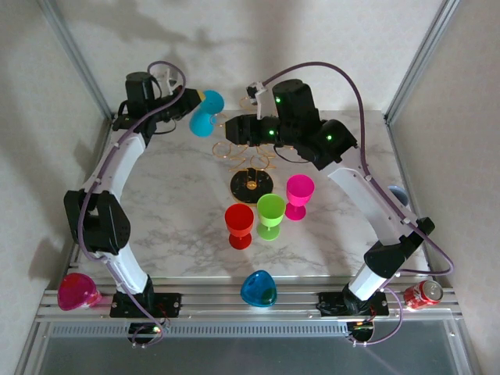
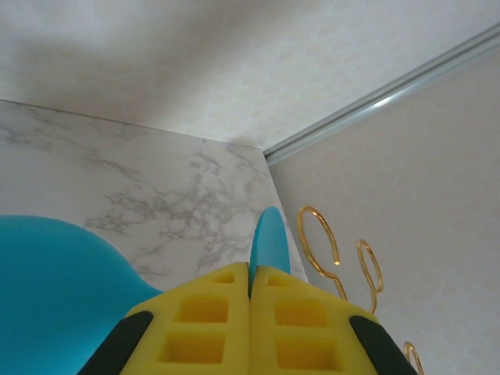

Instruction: Take the wine glass off the wine glass rack

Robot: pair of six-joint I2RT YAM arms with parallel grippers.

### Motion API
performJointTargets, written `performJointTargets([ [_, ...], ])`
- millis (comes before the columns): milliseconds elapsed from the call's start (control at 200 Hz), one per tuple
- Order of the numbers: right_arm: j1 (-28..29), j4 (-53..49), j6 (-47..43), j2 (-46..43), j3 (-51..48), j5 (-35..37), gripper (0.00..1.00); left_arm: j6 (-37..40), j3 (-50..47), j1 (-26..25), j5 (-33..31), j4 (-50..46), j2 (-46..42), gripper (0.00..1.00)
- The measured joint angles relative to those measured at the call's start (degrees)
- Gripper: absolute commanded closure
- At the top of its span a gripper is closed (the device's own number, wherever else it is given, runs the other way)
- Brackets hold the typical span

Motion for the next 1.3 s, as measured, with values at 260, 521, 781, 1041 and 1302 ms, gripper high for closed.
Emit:
performJointTargets([
  [260, 0.00, 0.00, 0.46, 0.00, 0.00, -0.07, 0.54, 4.37, 0.37, 2.93, -0.11, -3.04, -0.02, 1.00],
  [521, 0.00, 0.04, 0.63, 0.00, 0.00, -0.46, 0.54, 9.05, -6.56, 6.78, -1.31, -5.86, -5.53, 1.00],
  [781, 0.00, 0.50, 0.66, 0.15, 0.00, -0.94, 0.54, 16.02, -14.60, 9.92, -6.54, -9.07, -15.69, 1.00],
  [1041, 0.00, 0.90, 0.66, 0.22, 0.00, -2.25, 0.54, 23.41, -22.99, 9.88, -14.53, -11.04, -24.55, 1.00],
  [1302, 0.00, 1.09, 0.66, 0.22, -0.94, -3.52, 0.54, 27.85, -26.16, 7.23, -18.10, -11.13, -26.91, 1.00],
])
